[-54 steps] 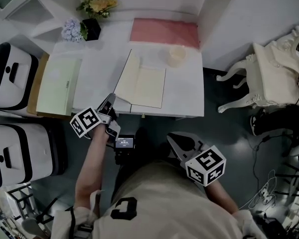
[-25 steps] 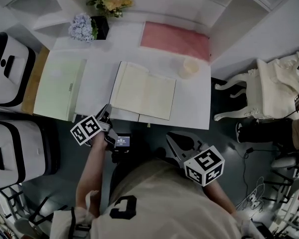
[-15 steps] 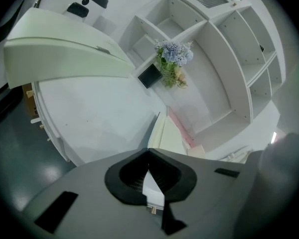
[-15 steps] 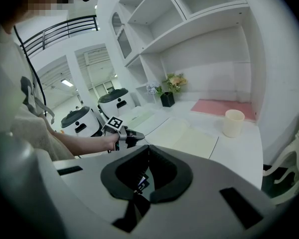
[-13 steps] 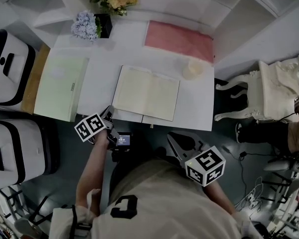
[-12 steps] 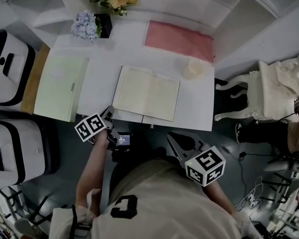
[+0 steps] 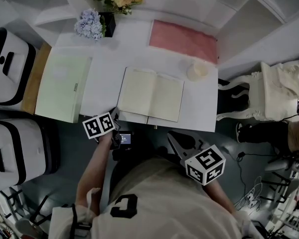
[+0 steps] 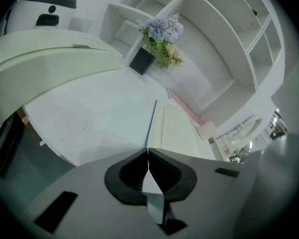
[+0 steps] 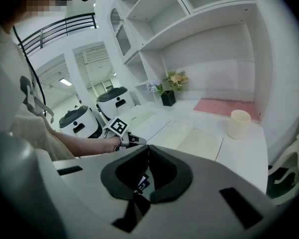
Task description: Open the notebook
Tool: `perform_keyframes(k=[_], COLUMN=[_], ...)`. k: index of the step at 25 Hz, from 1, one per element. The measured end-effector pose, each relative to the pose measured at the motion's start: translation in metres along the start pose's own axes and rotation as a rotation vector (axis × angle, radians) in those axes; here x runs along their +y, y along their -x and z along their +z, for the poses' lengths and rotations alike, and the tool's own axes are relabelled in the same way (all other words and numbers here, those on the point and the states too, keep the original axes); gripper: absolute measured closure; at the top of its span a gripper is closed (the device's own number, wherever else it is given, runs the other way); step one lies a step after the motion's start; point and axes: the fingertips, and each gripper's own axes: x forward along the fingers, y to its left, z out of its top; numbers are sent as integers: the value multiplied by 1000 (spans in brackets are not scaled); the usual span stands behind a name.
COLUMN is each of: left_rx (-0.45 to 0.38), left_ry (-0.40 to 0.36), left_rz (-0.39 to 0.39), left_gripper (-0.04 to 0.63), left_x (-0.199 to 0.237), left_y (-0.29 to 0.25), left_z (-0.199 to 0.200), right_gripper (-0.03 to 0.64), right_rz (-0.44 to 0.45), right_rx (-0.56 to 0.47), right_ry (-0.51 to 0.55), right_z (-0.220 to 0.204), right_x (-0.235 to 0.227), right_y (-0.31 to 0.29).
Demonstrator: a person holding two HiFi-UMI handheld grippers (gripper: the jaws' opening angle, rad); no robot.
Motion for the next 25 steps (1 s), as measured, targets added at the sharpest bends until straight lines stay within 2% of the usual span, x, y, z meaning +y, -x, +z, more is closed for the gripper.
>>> perform_keyframes(k=[7, 16, 22, 25], left_rx=[49, 106, 135, 150], left_ry=[-111, -165, -247, -252], left_rz=[-2, -22, -9, -18], left_gripper=[578, 578, 578, 578], left_x=[0, -1, -2, -3], left_y=[-2, -3, -3, -4], left_z=[-2, -3, -3, -3], right_gripper=[594, 594, 594, 594], right_rz=[-11, -19, -21, -18], right_rx=[-5, -23, -27, -19], right_ry=[-6, -5, -7, -10], right_z=[3, 9, 9, 7], right_x=[2, 4, 6, 7], right_y=[-9, -16, -17, -19])
